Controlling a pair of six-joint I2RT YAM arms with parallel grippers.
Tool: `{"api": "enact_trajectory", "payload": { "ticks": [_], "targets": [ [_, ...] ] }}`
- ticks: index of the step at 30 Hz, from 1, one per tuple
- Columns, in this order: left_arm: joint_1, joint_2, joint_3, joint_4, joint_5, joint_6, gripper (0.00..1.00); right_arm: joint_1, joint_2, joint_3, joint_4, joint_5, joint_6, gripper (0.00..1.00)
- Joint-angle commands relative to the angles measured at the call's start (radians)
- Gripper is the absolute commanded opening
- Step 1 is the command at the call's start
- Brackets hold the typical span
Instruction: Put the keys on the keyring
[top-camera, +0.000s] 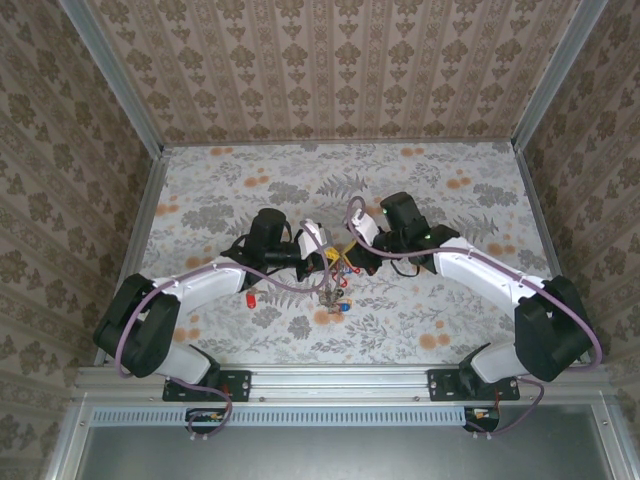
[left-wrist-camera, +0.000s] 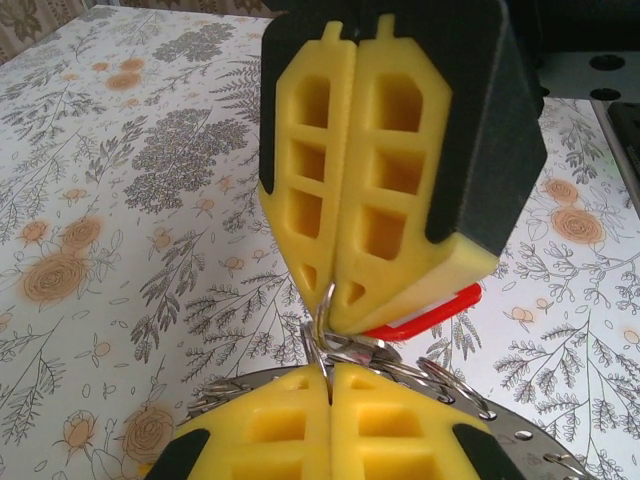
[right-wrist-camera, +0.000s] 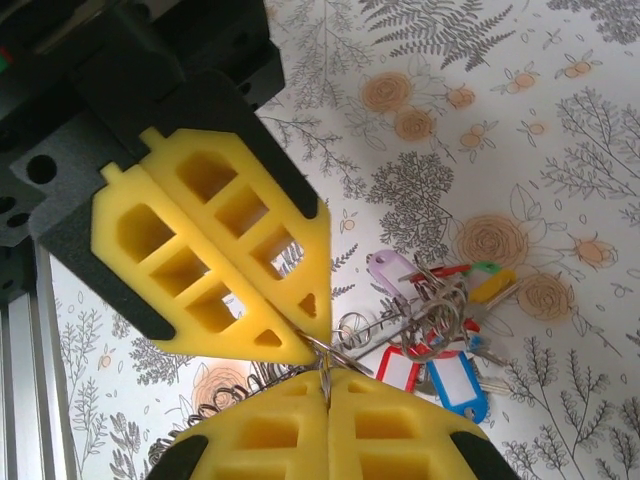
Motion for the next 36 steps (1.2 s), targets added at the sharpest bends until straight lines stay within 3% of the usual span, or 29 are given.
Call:
{"api": "enact_trajectory", "payload": {
  "ticks": [1,18,36],
  "targets": [
    [-0.009,-0.005,0.011,0.001,0.077,0.034,0.00,-0.025,0.019,0.047,-0.003,0.012,0.072,0.00],
    [-0.019,0.016,-0.060,0.195,0.003,-0.040,0.00,-0.071,0.133,0.128,-0.108,-0.034,0.199,0.00],
    [-0.033,0.025,-0.081,0.261,-0.043,-0.052,0.00,-0.104,0.196,0.168,-0.170,-0.079,0.235,0.15]
  ]
}}
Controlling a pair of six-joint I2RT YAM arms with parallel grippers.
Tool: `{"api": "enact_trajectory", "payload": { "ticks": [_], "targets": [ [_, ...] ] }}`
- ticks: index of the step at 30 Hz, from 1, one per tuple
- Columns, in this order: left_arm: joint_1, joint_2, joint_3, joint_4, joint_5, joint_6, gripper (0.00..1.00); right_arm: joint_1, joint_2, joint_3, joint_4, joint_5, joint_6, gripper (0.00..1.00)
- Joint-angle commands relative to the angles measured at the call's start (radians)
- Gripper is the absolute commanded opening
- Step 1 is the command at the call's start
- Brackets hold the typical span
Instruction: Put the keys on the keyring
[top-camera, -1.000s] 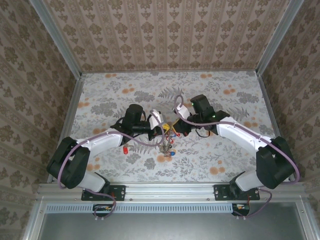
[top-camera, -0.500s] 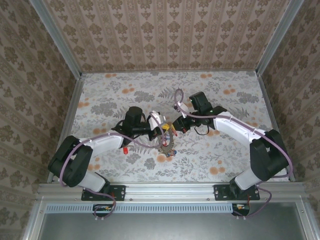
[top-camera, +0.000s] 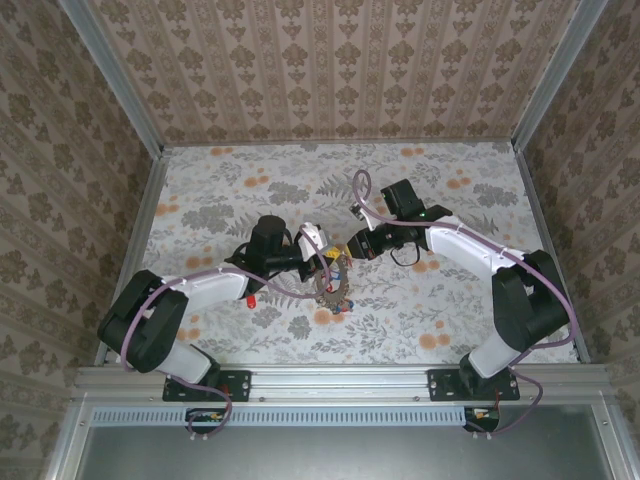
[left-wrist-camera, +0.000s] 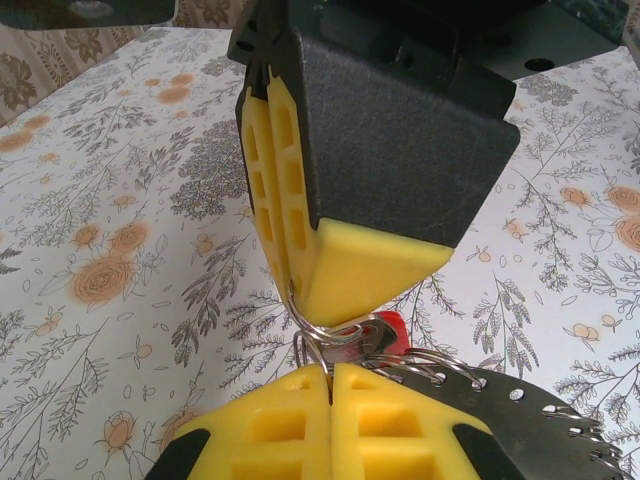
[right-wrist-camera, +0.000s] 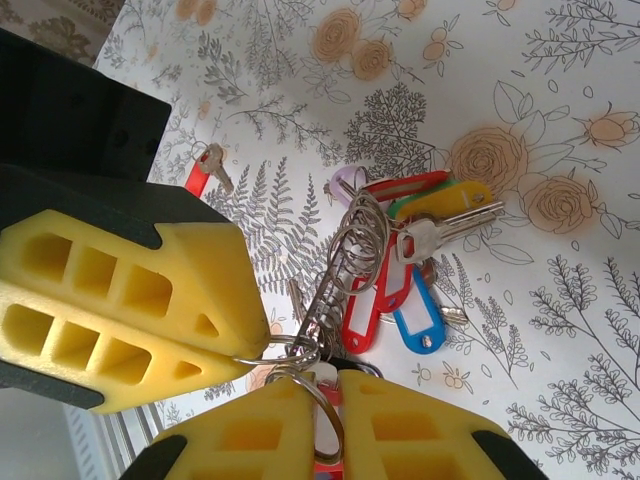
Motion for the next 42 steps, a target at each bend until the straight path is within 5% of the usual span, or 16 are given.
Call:
{"api": "enact_trajectory", "payload": {
  "ticks": [1,16,22,40,42],
  "targets": [
    [-0.017,-0.005,-0.005,0.056,0.045,-0.012,0.00,-0.012,0.021,0.027,-0.018,0.035,0.004,0.16],
    [-0.021,0.001,-0.012,0.085,0.027,-0.025,0.00,-0.013,0.085,0.078,-0.073,-0.033,0.004,0.19],
    [-0.022,0.019,-0.033,0.140,0.011,-0.046,0.00,-0.013,0.098,0.086,-0.081,-0.056,0.001,0.08],
    [-0.024,0.039,-0.054,0.232,0.003,-0.083,0.00,-0.012,0.138,0.114,-0.091,-0.209,-0.006,0.17],
    [-0.024,0.039,-0.057,0.237,0.004,-0.088,0.00,-0.010,0.136,0.116,-0.096,-0.211,-0.015,0.12]
  ]
}}
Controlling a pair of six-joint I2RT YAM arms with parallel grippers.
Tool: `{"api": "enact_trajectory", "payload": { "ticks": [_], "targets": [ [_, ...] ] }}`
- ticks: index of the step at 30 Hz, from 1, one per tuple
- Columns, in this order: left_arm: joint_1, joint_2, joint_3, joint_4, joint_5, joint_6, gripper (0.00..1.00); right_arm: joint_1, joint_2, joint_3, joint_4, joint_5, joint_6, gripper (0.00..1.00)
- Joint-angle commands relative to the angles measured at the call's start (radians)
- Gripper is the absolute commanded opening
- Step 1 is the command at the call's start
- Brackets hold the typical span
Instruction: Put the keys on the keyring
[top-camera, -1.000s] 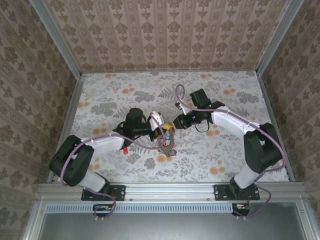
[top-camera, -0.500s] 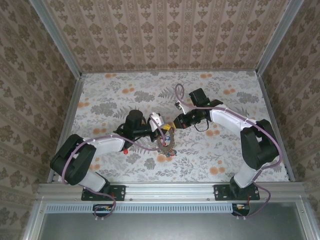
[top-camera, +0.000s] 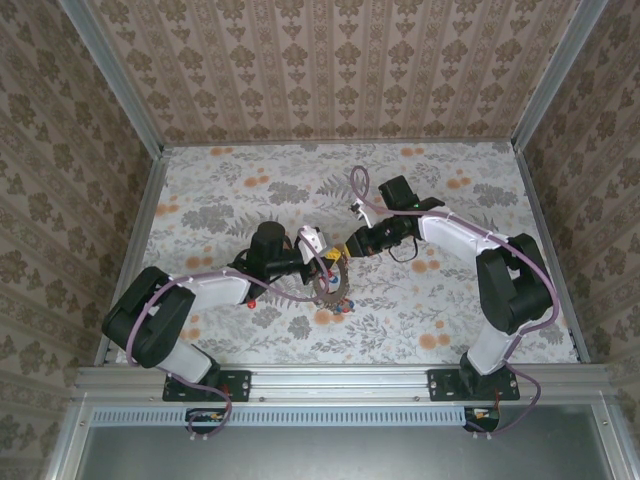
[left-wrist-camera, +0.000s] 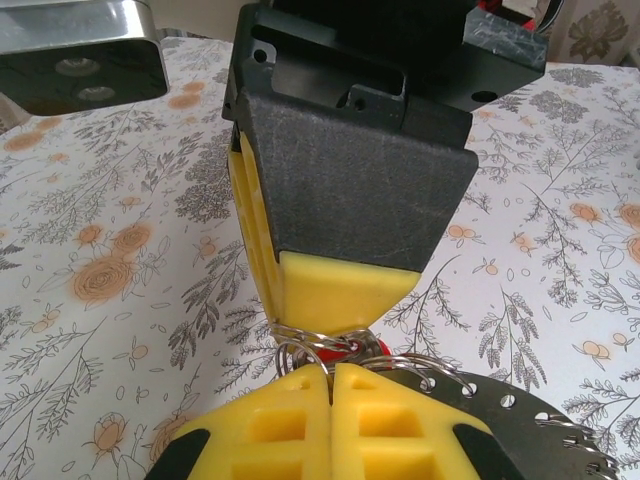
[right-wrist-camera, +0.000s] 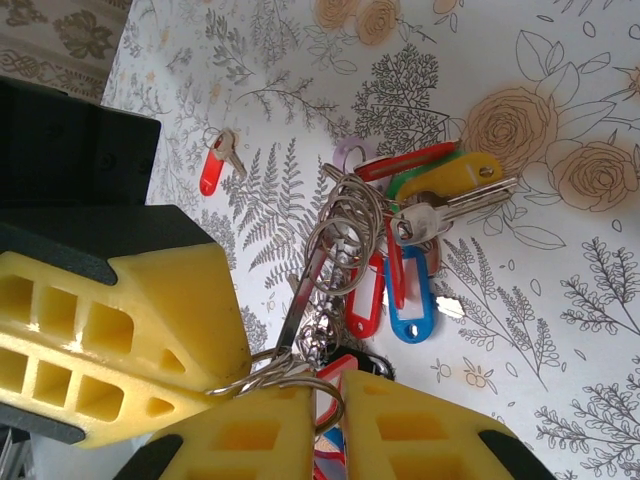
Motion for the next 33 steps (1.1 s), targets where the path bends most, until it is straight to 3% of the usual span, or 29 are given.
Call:
{"api": "enact_trajectory", "payload": {
  "ticks": [1,3,8,12,15,18,22,29,33],
  "targets": [
    [-0.012,0.006,0.000,0.084,0.027,-0.021,0.00,0.013,0.009,0.034,-0.018,-0.083,-0.018,0.09],
    [-0.013,0.006,-0.002,0.091,0.031,-0.028,0.00,0.012,0.011,0.037,-0.024,-0.112,-0.029,0.00],
    [-0.009,0.008,-0.003,0.110,0.046,-0.044,0.00,0.021,0.030,0.068,-0.060,-0.115,-0.050,0.00],
    [-0.003,0.006,-0.012,0.132,0.045,-0.057,0.00,0.045,0.048,0.124,-0.180,-0.022,-0.096,0.00],
    [0.004,0.009,-0.024,0.162,0.047,-0.075,0.00,0.058,0.047,0.135,-0.190,-0.001,-0.092,0.00],
    [0.010,0.011,-0.040,0.195,0.043,-0.095,0.00,0.076,0.049,0.158,-0.227,0.136,-0.101,0.00],
    [0.015,0.016,-0.067,0.259,0.027,-0.131,0.00,0.102,0.015,0.145,-0.183,0.216,-0.116,0.00],
    [0.023,0.064,-0.117,0.441,-0.024,-0.225,0.00,0.106,0.005,0.125,-0.110,0.090,-0.110,0.00],
    [0.023,0.067,-0.123,0.444,-0.034,-0.228,0.00,0.106,0.036,0.124,-0.122,0.087,-0.109,0.00]
  ]
}}
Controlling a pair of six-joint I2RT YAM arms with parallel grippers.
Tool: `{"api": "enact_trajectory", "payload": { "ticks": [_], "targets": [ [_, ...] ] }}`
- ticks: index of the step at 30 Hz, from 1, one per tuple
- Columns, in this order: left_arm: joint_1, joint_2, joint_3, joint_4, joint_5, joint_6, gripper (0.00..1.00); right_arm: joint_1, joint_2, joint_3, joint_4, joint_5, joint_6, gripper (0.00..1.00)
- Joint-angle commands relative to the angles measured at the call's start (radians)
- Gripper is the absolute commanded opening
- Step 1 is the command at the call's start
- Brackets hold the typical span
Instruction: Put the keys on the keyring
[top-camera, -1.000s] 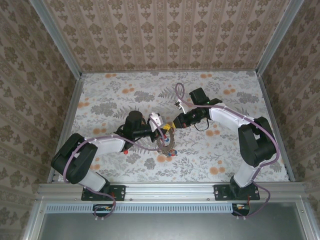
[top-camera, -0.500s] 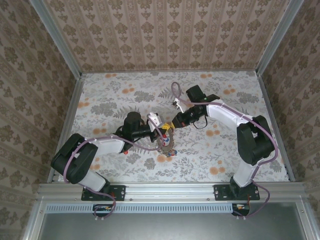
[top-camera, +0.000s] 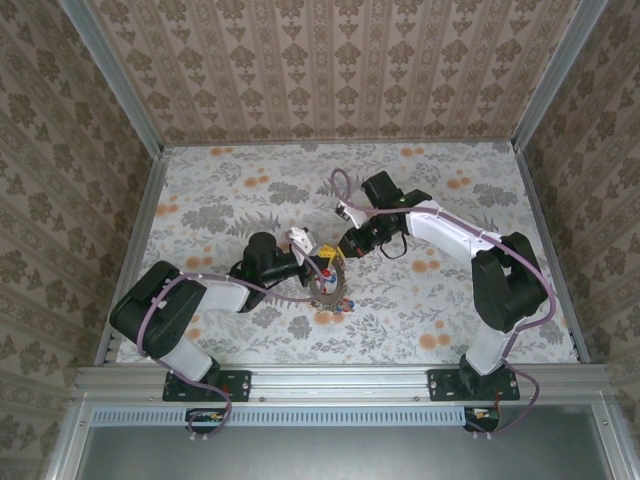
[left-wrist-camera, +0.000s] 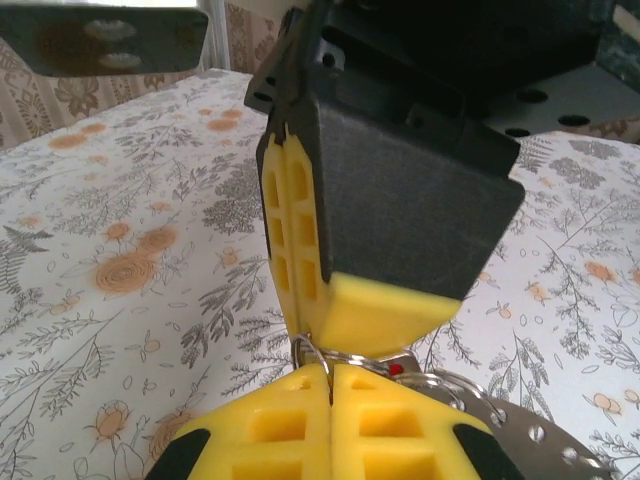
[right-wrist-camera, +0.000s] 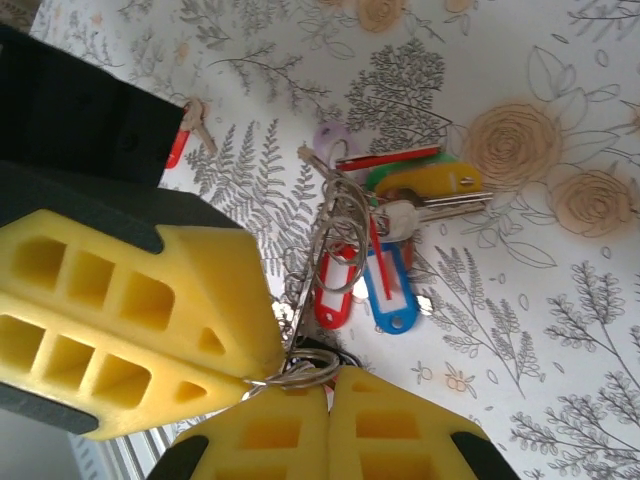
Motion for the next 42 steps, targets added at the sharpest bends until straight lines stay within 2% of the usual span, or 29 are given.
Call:
{"api": "enact_trajectory", "payload": {
  "ticks": [1,4,8,10,14,17,25,32,38,42],
  "targets": [
    [0.001,0.007,-0.004,0.102,-0.011,-0.035,0.00,0.018,0.006,-0.010,0.023,-0.076,-0.001,0.00],
    [0.001,0.019,-0.010,0.092,-0.014,-0.027,0.00,0.016,0.005,-0.027,0.064,-0.089,0.021,0.00],
    [0.002,0.041,-0.040,0.170,-0.028,-0.050,0.00,0.014,0.012,-0.037,0.111,-0.121,0.048,0.00],
    [0.003,0.043,-0.048,0.195,-0.032,-0.062,0.00,0.007,0.017,-0.043,0.119,-0.080,0.076,0.00],
    [0.002,0.027,-0.052,0.204,-0.035,-0.071,0.00,-0.034,0.015,-0.062,0.133,-0.043,0.123,0.12],
    [0.002,0.008,-0.048,0.183,-0.031,-0.067,0.00,-0.038,-0.011,-0.078,0.139,-0.060,0.105,0.20],
    [0.004,-0.014,-0.045,0.167,0.002,-0.073,0.00,-0.047,-0.087,-0.102,0.171,-0.013,0.099,0.28],
    [0.006,-0.049,-0.029,0.125,0.033,-0.070,0.00,-0.068,-0.173,-0.157,0.171,0.010,0.023,0.34],
    [0.008,-0.067,-0.015,0.098,0.073,-0.068,0.00,-0.075,-0.244,-0.230,0.230,0.004,-0.061,0.36],
    [0.014,-0.069,-0.014,0.098,0.089,-0.076,0.00,-0.076,-0.282,-0.275,0.310,0.003,-0.053,0.35]
  ]
}}
